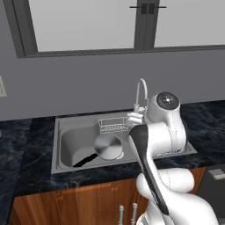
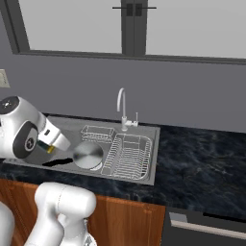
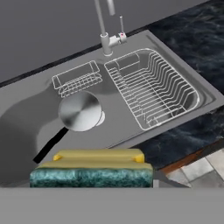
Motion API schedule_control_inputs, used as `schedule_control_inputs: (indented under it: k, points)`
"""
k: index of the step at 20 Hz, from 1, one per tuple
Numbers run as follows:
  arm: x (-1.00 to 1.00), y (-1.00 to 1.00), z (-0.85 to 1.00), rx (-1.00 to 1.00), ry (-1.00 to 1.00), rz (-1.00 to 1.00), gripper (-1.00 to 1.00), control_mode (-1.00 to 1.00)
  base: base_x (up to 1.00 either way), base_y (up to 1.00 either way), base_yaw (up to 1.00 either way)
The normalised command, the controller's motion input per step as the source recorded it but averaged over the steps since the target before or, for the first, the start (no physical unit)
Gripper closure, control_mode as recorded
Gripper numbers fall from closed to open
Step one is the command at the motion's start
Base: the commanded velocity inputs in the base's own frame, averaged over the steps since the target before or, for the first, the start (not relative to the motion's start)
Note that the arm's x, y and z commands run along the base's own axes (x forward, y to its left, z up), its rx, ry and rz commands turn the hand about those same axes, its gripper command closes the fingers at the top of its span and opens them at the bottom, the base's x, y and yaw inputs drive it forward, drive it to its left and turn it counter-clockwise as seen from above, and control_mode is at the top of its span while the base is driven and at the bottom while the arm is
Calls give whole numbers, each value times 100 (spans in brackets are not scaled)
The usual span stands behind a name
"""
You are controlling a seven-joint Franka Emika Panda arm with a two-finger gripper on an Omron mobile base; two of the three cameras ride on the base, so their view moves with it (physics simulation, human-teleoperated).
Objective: Pick the pan and sponge and place them into the sink. Then turn on the water.
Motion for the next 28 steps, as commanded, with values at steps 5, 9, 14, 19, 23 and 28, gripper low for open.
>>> schedule_control_inputs:
  k: [5, 9, 14, 19, 23, 28]
  points:
    - [35, 23, -15, 2, 7, -3, 100, -100, 0, 0, 0]
    - [33, 24, -16, 0, 7, -2, 100, -100, 0, 0, 0]
    - [26, 24, -21, -2, 2, -3, 100, -100, 0, 0, 0]
    - [24, 5, -22, -1, 5, 0, 100, -100, 0, 0, 0]
    - [32, 7, -25, 0, 10, 0, 100, -100, 0, 0, 0]
    - [34, 6, -23, 0, 11, 0, 100, -100, 0, 0, 0]
